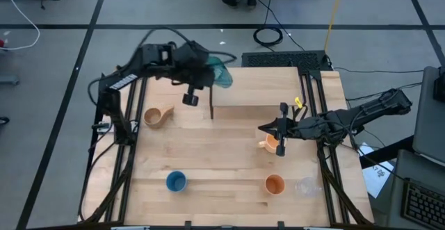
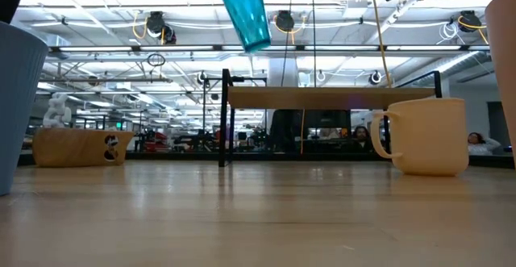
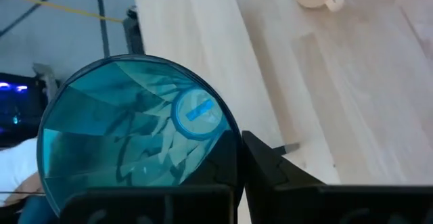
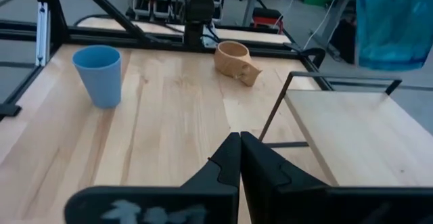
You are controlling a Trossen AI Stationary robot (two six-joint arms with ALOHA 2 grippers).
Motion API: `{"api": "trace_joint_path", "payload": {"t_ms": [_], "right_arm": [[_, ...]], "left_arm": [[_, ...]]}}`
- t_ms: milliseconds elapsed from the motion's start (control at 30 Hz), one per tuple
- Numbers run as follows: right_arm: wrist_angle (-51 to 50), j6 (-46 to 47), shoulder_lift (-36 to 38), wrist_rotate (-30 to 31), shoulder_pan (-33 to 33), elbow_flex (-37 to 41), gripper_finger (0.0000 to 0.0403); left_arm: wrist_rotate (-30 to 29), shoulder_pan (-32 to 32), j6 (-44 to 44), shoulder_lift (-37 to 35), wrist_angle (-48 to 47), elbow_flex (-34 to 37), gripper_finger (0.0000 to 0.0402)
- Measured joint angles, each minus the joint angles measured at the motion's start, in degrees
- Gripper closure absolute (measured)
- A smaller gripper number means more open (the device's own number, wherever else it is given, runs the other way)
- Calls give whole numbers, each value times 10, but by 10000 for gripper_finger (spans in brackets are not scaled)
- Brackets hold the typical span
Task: Stack small to large cups/mugs on shelf
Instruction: Put the blue cup on the shelf
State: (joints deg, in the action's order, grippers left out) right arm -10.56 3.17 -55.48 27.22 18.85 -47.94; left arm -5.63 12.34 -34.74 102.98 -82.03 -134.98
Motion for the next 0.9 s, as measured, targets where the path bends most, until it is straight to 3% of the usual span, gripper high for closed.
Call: {"api": "trace_joint_path", "payload": {"t_ms": [167,333,667,900], "right_arm": [[27,-19,0,0,0,0,403],[42,-30,0,0,0,0,403],[59,-41,0,0,0,0,403],[61,-43,0,0,-1,0,403]], "left_arm": [[16,7,49,-33,15,0,397],[103,4,55,-68,23,0,397],[186,2,94,-94,17,0,397],[242,-6,16,-94,11,0,396]]}}
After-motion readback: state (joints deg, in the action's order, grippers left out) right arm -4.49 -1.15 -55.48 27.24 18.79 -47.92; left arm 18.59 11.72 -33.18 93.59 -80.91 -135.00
